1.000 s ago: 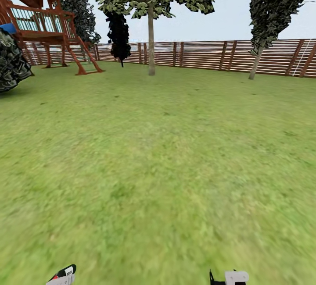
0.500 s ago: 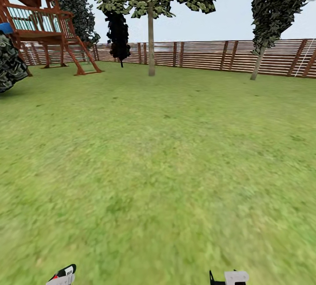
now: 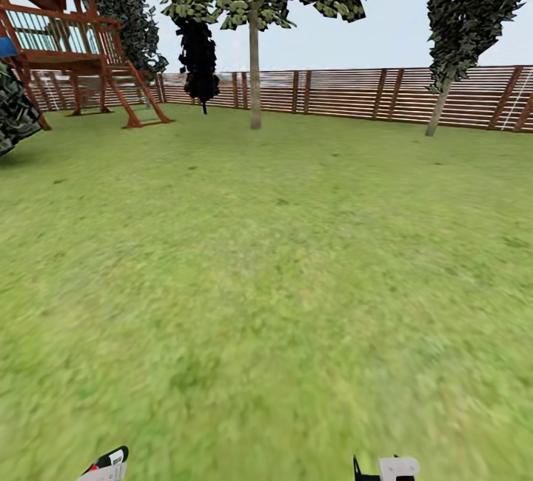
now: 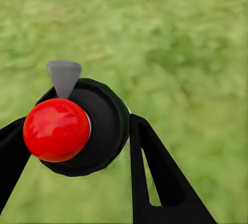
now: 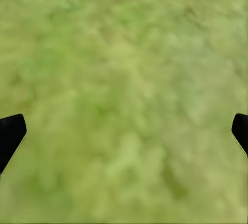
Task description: In the garden, pick up the pesticide atomizer on the floor and spray pesticide onto both trees until each tree trunk is fully covered.
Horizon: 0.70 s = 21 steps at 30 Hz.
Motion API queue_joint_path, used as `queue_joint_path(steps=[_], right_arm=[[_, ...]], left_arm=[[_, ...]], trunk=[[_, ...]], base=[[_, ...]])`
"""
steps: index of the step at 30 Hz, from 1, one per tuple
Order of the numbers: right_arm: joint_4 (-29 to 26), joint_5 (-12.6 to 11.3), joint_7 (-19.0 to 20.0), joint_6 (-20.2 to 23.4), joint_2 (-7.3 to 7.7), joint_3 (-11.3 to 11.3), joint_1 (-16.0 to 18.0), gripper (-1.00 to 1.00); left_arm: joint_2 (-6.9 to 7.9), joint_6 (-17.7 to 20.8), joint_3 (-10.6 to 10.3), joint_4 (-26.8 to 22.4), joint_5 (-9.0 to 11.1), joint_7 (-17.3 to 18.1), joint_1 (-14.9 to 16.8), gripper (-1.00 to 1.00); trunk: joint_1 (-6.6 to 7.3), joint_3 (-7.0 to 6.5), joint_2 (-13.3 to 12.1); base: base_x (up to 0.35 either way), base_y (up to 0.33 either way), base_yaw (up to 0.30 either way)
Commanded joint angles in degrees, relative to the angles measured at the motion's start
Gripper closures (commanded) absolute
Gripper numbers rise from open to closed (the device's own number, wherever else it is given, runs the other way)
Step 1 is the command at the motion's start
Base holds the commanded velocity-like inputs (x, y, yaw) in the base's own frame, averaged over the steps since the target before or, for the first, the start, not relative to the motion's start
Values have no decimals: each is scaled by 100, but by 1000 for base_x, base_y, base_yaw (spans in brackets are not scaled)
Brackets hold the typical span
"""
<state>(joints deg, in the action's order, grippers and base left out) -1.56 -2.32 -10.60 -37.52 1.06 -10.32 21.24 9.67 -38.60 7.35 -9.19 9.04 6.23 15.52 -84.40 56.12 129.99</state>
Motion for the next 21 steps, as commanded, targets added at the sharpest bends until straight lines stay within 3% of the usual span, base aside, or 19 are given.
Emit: queue_joint_path(steps=[1, 21], right_arm=[[2, -23, -29, -10, 0, -49, 3, -100], [0, -23, -30, -10, 2, -49, 3, -100]], left_arm=[[0, -10, 21, 5, 54, 62, 4, 100], [0, -10, 24, -4, 54, 62, 4, 100]], trunk=[[-3, 5, 2], [-3, 5, 2]], base=[[339, 0, 0], [339, 0, 0]])
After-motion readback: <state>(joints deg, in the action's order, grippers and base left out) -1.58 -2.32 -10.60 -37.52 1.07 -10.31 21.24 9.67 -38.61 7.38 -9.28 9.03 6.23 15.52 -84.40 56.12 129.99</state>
